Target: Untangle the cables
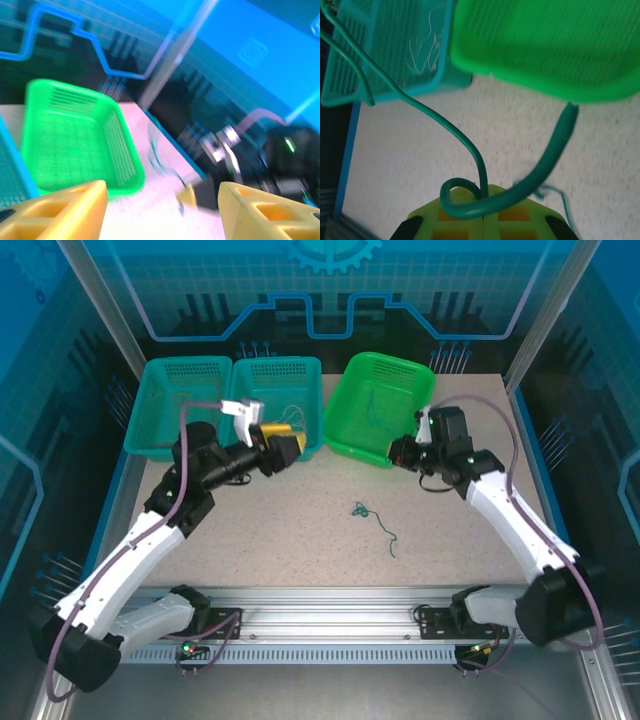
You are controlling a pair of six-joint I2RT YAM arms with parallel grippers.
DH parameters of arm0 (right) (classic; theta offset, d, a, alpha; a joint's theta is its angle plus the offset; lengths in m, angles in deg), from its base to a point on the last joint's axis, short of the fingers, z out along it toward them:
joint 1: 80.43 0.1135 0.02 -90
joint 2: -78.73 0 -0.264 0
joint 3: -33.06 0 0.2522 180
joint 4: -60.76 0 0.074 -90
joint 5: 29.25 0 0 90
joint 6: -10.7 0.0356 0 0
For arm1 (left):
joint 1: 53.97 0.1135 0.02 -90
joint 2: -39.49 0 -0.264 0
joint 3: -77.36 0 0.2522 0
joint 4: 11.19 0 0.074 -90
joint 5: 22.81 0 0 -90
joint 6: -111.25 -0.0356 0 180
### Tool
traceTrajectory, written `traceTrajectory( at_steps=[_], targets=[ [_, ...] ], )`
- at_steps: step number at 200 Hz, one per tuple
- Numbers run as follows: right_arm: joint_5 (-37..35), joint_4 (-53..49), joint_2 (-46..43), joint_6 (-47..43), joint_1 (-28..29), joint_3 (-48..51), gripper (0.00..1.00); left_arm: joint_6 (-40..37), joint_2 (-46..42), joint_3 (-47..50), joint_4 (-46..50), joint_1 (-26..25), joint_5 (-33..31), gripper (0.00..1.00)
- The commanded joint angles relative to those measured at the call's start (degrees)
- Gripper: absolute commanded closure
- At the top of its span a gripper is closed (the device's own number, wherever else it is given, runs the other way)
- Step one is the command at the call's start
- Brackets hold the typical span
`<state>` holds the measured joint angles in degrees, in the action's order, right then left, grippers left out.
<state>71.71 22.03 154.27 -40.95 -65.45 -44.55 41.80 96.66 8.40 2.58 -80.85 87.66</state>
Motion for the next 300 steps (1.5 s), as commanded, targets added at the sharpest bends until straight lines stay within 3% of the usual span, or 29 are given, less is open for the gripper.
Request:
traceTrajectory(
  at_steps=[1, 41, 61, 75, 99, 116, 163, 213, 246, 273, 300],
  targets=[
    [1.68, 2.75, 8.06, 1.24, -3.03, -6.07, 1.00, -7.05, -1.93, 2.36, 8.44, -4.58, 0.17, 0.38],
    [-0.77, 1.54, 25.52, -2.51, -4.28, -18.67, 1.00, -10.11, -2.86, 4.74, 9.87, -12.93, -4.60, 0.38],
    [-1.99, -1.11, 33.75, -3.14, -4.27, -25.36, 0.94, -10.83, -2.96, 5.26, 10.47, -15.46, -5.41, 0.38],
    [-1.89, -2.96, 38.52, -3.34, -4.23, -29.51, 0.87, -11.32, -3.26, 5.26, 11.66, -16.16, -6.22, 0.38],
    [-1.34, -6.71, 44.20, -4.97, -4.01, -36.22, 0.66, -11.93, -4.54, 5.54, 13.04, -16.32, -7.56, 0.38],
    [-1.16, -9.07, 45.31, -6.05, -4.07, -39.08, 0.61, -12.48, -5.35, 5.96, 13.11, -16.39, -7.89, 0.38],
    [-2.95, -8.68, 35.38, -8.45, -3.92, -33.25, 0.56, -13.95, -4.18, 6.50, 12.10, -16.43, -7.60, 0.38],
    [-10.11, -3.13, 11.46, -8.38, -0.96, -9.65, 0.54, -18.22, -1.89, 6.40, 10.09, -16.41, -5.84, 0.38],
    [-14.64, -3.16, -2.32, -9.14, 4.30, 5.16, 0.52, -22.13, -1.54, 6.53, 10.96, -16.42, -2.93, 0.33],
    [-15.32, -4.45, -6.32, -11.04, 9.18, 11.91, 0.50, -24.36, -1.75, 6.51, 11.87, -16.41, -0.99, 0.28],
    [-15.96, -5.36, -3.18, -13.77, 13.54, 14.64, 0.49, -25.67, -1.80, 6.62, 12.43, -16.44, 0.00, 0.22]
  ],
)
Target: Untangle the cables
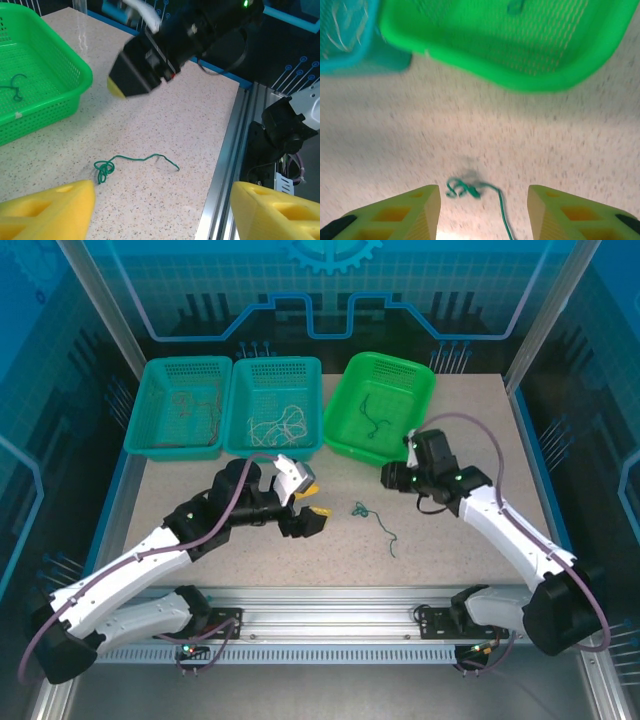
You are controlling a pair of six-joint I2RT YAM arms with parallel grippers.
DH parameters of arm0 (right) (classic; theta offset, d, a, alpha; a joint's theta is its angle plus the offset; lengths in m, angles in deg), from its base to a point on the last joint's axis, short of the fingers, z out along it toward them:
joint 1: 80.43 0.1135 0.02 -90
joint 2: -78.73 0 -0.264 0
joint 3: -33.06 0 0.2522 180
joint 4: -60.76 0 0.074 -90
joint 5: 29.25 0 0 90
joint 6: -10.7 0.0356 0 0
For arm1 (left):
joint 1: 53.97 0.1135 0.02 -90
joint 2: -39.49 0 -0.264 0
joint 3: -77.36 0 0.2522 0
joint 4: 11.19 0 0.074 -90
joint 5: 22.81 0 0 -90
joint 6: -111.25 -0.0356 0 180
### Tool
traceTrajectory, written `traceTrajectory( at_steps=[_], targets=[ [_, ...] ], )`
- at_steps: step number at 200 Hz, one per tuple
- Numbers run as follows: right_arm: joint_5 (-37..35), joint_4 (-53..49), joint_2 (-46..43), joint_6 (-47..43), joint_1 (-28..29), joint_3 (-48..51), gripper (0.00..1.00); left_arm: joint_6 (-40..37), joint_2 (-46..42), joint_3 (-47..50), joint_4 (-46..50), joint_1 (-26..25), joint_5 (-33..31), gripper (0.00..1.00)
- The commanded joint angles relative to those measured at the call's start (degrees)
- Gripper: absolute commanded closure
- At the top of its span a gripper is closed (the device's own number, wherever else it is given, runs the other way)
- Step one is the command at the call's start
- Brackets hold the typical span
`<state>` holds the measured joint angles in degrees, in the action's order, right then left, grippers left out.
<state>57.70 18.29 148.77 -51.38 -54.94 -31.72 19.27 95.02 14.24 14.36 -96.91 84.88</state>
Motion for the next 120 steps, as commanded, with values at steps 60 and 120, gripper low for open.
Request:
traceTrajectory(
  at_steps=[60, 120],
  targets=[
    [-0.61, 1.53, 18.70, -7.11, 5.82, -2.63, 0.50, -3.20, -1.38, 1.28, 2.07, -0.34, 2.96, 0.04],
    [2.94, 1.35, 31.68, -9.76, 7.49, -9.42, 0.55, -2.74, -2.53, 1.61, 2.89, -0.39, 1.91, 0.02]
  ],
)
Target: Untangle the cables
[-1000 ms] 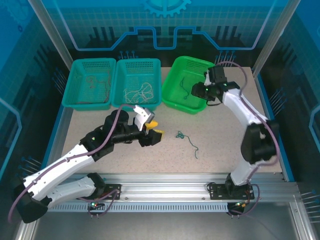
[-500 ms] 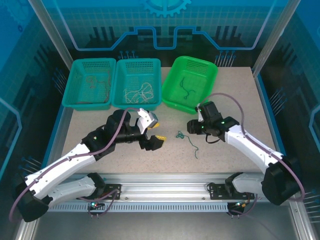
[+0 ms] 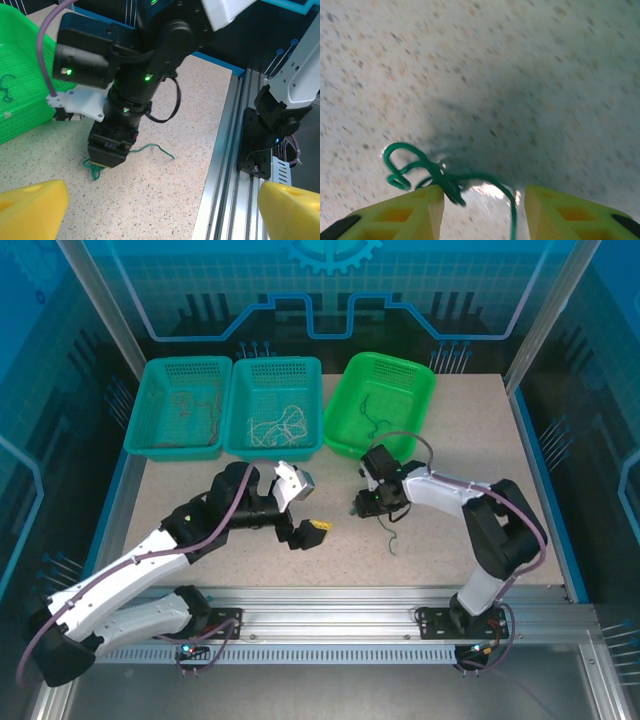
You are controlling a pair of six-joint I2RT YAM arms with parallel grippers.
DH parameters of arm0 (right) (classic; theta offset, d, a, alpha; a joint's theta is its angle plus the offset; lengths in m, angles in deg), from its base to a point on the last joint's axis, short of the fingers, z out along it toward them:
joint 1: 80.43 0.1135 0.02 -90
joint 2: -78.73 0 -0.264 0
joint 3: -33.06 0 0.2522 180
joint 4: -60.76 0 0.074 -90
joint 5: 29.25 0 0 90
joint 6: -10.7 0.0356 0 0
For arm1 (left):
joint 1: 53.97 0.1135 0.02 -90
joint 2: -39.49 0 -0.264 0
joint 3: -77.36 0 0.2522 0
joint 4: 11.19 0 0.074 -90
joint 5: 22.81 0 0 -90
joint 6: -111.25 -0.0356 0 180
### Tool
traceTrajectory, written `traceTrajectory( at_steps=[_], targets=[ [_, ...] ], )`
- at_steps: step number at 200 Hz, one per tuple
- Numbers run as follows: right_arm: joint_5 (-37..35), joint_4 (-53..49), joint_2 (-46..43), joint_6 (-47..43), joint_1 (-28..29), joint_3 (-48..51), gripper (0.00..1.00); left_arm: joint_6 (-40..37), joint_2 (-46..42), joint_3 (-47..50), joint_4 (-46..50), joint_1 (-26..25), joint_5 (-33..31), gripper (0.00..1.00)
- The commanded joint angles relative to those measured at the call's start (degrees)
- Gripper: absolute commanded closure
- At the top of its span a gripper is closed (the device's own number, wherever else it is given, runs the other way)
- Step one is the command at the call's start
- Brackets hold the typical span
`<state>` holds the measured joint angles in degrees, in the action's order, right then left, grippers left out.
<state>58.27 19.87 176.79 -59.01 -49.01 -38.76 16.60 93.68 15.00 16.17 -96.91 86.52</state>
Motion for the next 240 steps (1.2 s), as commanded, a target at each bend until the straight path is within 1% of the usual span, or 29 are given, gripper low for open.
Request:
traceTrajectory(
  at_steps=[1, 21, 61, 105, 140, 161, 182, 215, 240],
  targets=[
    [2.38, -0.25, 3.78, -2.11, 1.60, -2.44, 0.55, -0.04, -1.20, 0.86, 1.07, -0.35, 0.27, 0.02],
    [2.96, -0.37, 6.07, -1.94, 2.01, -3.15, 0.59, -0.10, -1.37, 1.11, 1.01, -0.39, -0.25, 0.02],
    [3.83, -0.55, 7.11, -1.22, 2.17, -2.63, 0.81, -0.18, -1.02, 1.12, 0.48, -0.38, -0.19, 0.01],
    [3.99, 0.31, 3.55, -0.64, 2.05, -1.11, 1.00, -0.95, -0.71, 1.67, 0.33, -0.34, 1.22, 0.01],
    [4.63, 1.73, -2.62, 0.73, 1.72, -0.10, 1.00, -1.80, -1.43, 2.36, -0.06, -0.37, 4.15, 0.01],
    [5.05, 2.04, -6.76, 1.99, 0.73, -0.14, 1.00, -2.62, -1.55, 2.53, 0.08, -0.34, 6.51, 0.01],
    [5.36, 2.43, -11.18, 3.49, -0.33, -0.23, 1.00, -2.83, -1.03, 2.07, 0.78, -0.34, 7.53, 0.01],
    [4.13, 3.56, -18.23, 5.92, -2.31, -1.44, 1.00, -2.02, -0.41, 1.76, 0.49, -0.37, 5.41, 0.01],
    [1.97, 6.07, -21.11, 7.03, -5.31, -4.02, 1.00, 2.25, 1.09, 0.92, -0.20, -0.31, -1.09, 0.01]
  ],
)
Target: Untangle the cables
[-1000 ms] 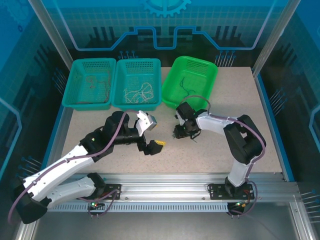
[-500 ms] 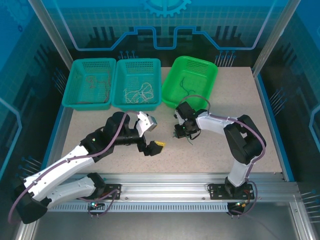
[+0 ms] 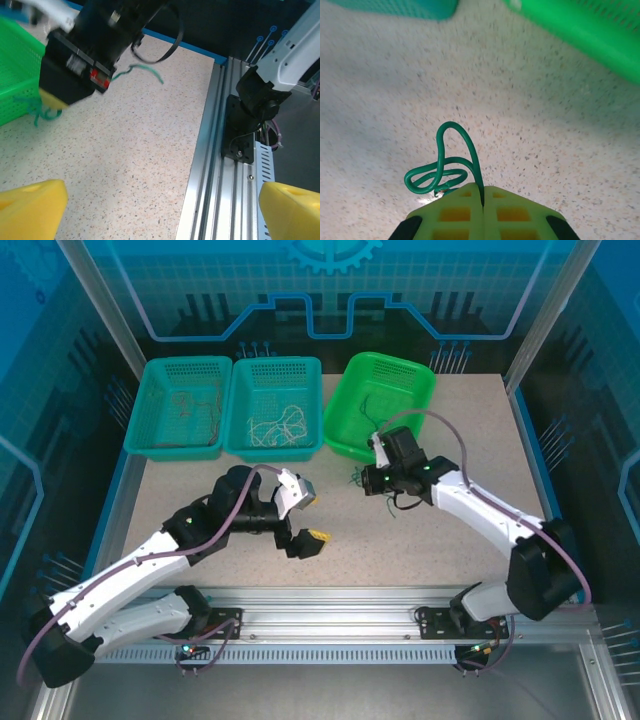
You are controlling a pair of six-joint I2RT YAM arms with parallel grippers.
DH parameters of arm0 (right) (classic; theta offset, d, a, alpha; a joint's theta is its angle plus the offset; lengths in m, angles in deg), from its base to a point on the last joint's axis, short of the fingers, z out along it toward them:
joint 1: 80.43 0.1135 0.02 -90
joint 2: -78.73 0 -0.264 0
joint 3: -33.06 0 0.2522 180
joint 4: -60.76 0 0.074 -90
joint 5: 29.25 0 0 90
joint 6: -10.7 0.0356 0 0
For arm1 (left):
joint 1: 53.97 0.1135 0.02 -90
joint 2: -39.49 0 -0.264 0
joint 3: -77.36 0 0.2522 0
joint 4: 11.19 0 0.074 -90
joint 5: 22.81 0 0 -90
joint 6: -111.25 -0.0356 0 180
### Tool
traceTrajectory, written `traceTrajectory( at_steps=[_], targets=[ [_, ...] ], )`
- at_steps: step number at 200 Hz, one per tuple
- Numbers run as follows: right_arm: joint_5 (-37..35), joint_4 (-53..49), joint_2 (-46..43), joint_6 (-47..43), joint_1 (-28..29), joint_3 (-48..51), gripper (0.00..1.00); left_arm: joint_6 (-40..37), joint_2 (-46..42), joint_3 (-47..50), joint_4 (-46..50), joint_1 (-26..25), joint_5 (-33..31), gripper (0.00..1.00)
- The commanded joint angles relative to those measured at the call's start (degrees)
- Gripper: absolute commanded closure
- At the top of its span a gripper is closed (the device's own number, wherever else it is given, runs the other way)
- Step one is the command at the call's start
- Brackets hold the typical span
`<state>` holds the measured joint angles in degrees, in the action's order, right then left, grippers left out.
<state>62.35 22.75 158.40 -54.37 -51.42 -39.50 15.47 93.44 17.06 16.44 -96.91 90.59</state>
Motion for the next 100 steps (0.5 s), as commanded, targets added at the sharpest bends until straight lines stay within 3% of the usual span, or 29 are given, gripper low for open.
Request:
traceTrajectory(
  at_steps=[1, 29, 67, 100],
  targets=[
    [-2.21, 3.30, -2.75, 2.44, -3.04, -3.39, 1.00, 3.53, 1.42, -1.20, -0.49, -0.35, -5.45, 0.01],
    [-2.66, 5.80, 1.21, 3.50, -8.75, -9.47, 1.00, 8.31, 4.59, -3.04, 0.08, -0.43, -12.72, 0.01],
    [-1.86, 5.03, 15.32, 3.28, -14.22, -24.12, 1.00, 12.54, 6.72, -4.84, 4.23, -0.39, -25.24, 0.01],
    [-1.32, 0.81, 29.32, 3.30, -15.27, -39.28, 1.00, 13.23, 5.93, -5.03, 6.99, -0.32, -28.69, 0.01]
  ],
)
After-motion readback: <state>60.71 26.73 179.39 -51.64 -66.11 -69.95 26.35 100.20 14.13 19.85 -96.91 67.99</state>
